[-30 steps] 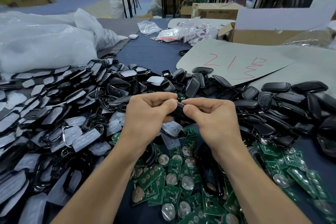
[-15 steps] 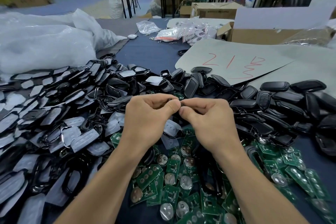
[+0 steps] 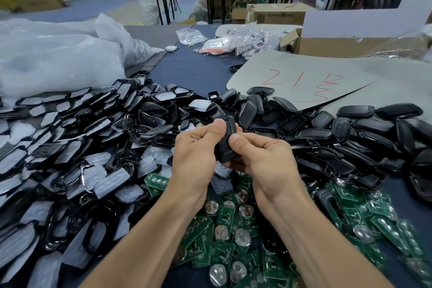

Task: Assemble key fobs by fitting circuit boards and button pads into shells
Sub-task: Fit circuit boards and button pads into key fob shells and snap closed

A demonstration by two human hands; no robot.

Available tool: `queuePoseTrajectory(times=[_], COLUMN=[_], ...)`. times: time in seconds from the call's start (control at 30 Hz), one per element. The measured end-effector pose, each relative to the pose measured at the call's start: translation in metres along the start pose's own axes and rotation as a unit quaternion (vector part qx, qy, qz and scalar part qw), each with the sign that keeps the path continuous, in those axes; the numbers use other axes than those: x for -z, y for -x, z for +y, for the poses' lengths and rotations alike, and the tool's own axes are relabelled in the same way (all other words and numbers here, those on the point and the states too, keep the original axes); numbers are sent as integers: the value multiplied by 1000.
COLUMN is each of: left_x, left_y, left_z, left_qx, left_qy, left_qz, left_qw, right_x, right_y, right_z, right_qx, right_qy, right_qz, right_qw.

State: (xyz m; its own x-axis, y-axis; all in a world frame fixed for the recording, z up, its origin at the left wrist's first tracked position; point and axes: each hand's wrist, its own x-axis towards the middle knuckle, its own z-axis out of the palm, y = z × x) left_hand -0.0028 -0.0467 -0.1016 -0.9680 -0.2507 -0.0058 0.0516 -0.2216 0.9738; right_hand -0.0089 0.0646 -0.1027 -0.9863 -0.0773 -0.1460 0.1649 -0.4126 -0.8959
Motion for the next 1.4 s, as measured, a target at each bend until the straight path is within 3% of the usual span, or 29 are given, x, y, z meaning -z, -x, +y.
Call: queuePoseTrajectory(times=[0.1, 0.23, 0.33, 0.4, 0.47, 0.5, 0.57, 0.6, 0.63, 0.7, 0.87, 0.9, 0.97, 1.1, 1.2, 1.3, 1.4], left_x=[1, 0, 3, 6, 8, 8, 9, 9, 10, 13, 17, 18, 18, 16, 16, 16, 13], left_y=[1, 3, 3, 1, -1, -1, -3, -3, -3, -4, -7, -8, -9, -8, -7, -7, -10], left_z=[4, 7, 5, 3, 4, 5, 7, 8, 9, 9, 6, 5, 2, -1, -2, -1, 0], left_qx=[8, 15, 9, -5, -14, -19, -36, -48, -63, -98, -144, -143, -142, -132, -122, -89, -66], left_qy=[14, 21, 3, -9, -19, -25, -46, -59, -72, -96, -174, -200, -246, -295, -313, -267, -161], left_qz=[-4, -7, -3, 3, 15, 23, 40, 53, 69, 108, 147, 147, 146, 143, 90, 15, 0], left_qw=[1000, 1000, 1000, 1000, 1000, 999, 997, 996, 993, 985, 963, 958, 948, 936, 937, 960, 985], right_x=[3, 14, 17, 25, 43, 49, 54, 52, 48, 41, 29, 28, 29, 35, 36, 35, 34], right_y=[-2, -8, -8, -14, -20, -22, -25, -26, -26, -23, -19, -19, -18, -16, -17, -18, -18], right_z=[0, -7, -12, -24, -40, -46, -46, -40, -34, -23, -8, -6, -8, -12, -14, -16, -17], right_qx=[0, 20, -2, -13, -13, 0, 23, 38, 60, 117, 140, 145, 153, 143, 140, 132, 129], right_qy=[19, 160, 154, 28, -154, -181, -85, 28, 169, 388, 650, 663, 643, 551, 454, 353, 255], right_qz=[-20, -86, -90, -66, -75, -79, -33, 17, 65, 80, -81, -83, -46, 1, 8, 3, -27], right_qw=[1000, 983, 984, 997, 985, 980, 996, 999, 982, 911, 743, 730, 749, 822, 880, 926, 958])
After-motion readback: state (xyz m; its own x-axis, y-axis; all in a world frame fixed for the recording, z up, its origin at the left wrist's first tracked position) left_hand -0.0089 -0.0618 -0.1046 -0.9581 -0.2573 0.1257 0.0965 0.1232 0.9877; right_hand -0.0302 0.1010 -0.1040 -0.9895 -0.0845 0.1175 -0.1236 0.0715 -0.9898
